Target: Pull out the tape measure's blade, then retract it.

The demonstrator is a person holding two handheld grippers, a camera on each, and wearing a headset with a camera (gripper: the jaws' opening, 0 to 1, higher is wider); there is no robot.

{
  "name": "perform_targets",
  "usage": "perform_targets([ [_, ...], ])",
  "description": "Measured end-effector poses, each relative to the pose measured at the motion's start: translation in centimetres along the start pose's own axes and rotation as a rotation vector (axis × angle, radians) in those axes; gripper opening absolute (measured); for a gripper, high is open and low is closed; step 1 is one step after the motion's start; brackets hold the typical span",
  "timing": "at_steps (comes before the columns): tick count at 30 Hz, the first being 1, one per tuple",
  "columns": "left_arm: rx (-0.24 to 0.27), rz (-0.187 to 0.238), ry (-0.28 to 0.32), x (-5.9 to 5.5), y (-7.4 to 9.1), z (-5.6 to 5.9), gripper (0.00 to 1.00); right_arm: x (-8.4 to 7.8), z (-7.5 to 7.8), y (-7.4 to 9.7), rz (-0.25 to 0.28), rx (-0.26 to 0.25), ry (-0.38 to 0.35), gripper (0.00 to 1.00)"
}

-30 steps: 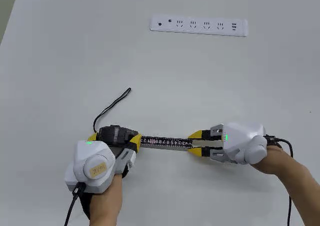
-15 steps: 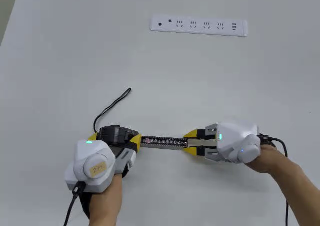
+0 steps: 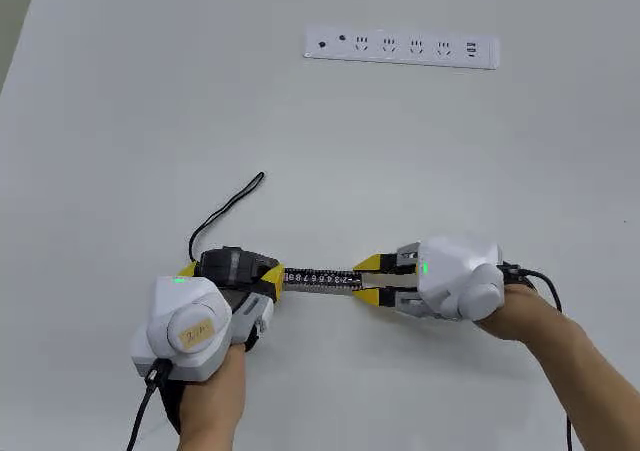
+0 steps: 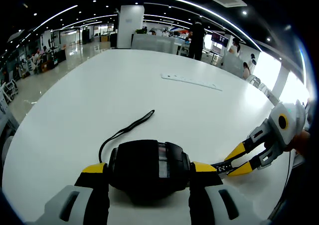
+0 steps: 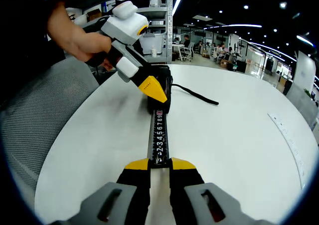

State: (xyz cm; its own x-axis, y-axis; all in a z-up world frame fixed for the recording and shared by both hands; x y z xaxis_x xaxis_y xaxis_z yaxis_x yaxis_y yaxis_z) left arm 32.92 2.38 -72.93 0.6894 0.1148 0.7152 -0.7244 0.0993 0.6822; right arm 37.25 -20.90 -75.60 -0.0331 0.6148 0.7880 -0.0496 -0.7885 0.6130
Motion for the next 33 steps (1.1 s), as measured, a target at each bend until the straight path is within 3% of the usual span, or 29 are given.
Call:
perform_targets([
  [33,-0.009,-0.009,0.013,0.1,0.0,-0.1,0.62,2.7,0.4,-4.6,0.05,0.012,-0.007,0.12],
])
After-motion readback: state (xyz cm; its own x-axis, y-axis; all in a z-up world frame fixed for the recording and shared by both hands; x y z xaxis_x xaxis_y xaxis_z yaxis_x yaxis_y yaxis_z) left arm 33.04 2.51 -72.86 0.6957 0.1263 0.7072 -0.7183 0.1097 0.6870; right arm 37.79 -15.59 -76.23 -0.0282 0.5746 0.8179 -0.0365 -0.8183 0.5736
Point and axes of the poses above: the centre of the closed fingertips' face, and the gripper's own axes: y roughly backward along the fingers, z roughly to its right, x roughly out of its top, the point moved 10 cm from there along y, roughly backward along the fingers, and after that the axes turned 3 degrees about y, right-handed, at the moved point
